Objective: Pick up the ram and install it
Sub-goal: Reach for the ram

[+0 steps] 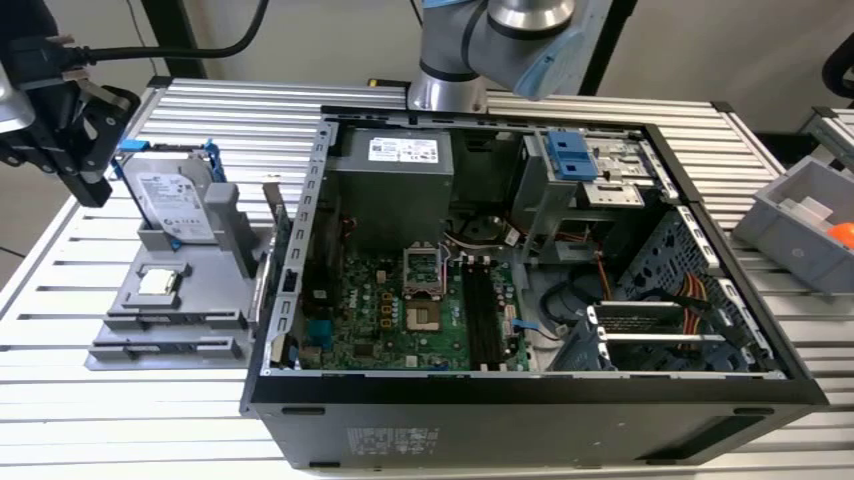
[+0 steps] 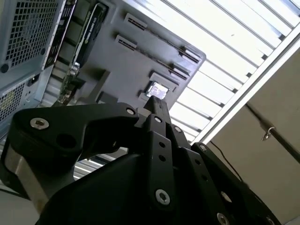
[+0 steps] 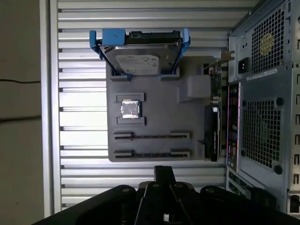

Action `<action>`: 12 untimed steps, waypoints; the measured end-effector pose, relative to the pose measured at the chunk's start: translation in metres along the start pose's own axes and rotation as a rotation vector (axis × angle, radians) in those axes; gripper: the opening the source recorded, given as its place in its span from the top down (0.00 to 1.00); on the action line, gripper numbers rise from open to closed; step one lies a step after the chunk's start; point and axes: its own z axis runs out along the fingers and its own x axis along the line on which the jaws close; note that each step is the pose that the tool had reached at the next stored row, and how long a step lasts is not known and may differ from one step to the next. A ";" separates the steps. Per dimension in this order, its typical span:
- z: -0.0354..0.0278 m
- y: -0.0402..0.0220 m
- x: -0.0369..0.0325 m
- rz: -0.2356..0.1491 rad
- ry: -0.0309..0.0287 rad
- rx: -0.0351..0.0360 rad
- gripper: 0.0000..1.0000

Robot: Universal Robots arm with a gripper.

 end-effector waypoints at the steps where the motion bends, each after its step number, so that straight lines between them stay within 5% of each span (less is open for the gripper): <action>1: 0.0000 0.0000 0.0000 -0.002 0.0000 -0.0001 1.00; 12: 0.0001 0.0000 0.0000 -0.009 0.0003 -0.0001 1.00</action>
